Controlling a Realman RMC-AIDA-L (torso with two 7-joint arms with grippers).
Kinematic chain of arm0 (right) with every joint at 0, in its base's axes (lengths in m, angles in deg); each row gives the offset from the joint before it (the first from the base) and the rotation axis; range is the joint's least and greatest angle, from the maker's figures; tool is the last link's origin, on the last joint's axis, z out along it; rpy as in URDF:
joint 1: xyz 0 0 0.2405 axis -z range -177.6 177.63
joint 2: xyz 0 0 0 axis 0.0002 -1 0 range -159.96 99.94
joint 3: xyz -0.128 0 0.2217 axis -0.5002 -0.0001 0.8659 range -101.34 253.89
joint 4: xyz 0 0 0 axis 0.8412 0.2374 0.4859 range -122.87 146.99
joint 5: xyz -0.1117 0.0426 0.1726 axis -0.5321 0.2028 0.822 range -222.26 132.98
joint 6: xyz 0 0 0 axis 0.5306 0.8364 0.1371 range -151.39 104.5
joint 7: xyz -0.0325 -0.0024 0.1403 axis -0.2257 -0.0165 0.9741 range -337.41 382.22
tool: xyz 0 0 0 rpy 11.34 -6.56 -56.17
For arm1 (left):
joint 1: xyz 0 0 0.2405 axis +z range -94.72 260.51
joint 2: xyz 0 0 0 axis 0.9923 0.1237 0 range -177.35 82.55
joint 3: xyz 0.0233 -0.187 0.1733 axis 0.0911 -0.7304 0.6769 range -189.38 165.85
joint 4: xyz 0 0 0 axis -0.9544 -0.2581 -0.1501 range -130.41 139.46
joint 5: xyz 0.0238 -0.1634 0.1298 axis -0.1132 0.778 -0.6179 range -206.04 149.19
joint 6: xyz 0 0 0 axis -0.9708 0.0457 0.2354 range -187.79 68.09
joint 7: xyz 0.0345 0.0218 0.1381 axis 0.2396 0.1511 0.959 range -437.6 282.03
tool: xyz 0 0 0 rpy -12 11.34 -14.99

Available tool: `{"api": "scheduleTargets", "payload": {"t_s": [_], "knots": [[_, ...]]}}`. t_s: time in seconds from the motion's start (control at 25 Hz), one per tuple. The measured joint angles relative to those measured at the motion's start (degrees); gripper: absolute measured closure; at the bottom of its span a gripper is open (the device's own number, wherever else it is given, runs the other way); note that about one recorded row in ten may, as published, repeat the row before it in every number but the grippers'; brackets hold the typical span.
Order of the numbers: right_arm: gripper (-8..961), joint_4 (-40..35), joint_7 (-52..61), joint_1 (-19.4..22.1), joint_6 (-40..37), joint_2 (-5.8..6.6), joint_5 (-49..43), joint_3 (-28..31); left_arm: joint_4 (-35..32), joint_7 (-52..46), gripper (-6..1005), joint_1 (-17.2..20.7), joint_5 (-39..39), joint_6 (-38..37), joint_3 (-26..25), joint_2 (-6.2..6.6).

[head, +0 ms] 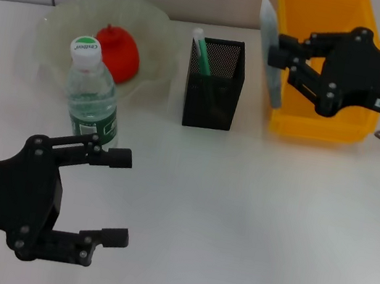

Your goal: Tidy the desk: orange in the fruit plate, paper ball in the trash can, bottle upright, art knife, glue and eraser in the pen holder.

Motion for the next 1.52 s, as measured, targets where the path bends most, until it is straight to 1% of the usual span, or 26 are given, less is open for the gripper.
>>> {"api": "scheduleTargets", "payload": {"t_s": [0.12, 0.36, 0.48, 0.68, 0.88, 1.0, 1.16, 1.4, 1.52], "knots": [[844, 5.03, -2.83, -2.66, 0.43, 0.1, 2.28, 0.85, -0.12, -0.4, 198, -0.02, 0.06, -0.01, -0.06, 0.0], [844, 17.71, -4.69, -11.29, 0.71, 0.36, 2.29, 8.61, 0.08, -0.51, 198, -0.1, 0.07, 0.06, -0.19, 0.0], [844, 21.98, -5.68, -14.39, 2.35, 0.88, 2.21, 10.18, 0.18, -0.52, 198, 0.06, 0.07, 0.28, -0.35, 0.0], [844, 24.93, -5.98, -17.27, 8.33, 1.05, 2.21, 9.79, 0.48, -0.54, 198, 0.3, 0.07, 0.47, -0.52, 0.04], [845, 29.43, -5.64, -20.56, 11.66, 1.52, 2.22, 10.07, 1.14, -0.53, 198, 0.27, 0.06, 1.08, -0.53, 0.18], [845, 31.54, -5.58, -22.28, 13.71, 1.54, 2.25, 9.9, 1.14, -0.38, 198, 0.28, 0.05, 1.92, -0.53, 0.18], [845, 34.22, -5.47, -24.22, 15.61, 1.46, 2.39, 9.88, 1.14, -0.23, 198, 0.19, 0.05, 2.24, -0.58, 0.25], [844, 37.6, -5.18, -26.47, 18.52, 0.91, 2.41, 9.45, 1.52, 0.04, 198, -0.03, -0.06, 3.25, -0.88, 0.22], [844, 38.84, -5.04, -26.94, 19.09, 0.9, 2.4, 9.42, 1.65, 0.35, 198, -0.11, -0.06, 4.04, -1.17, 0.2]]}}
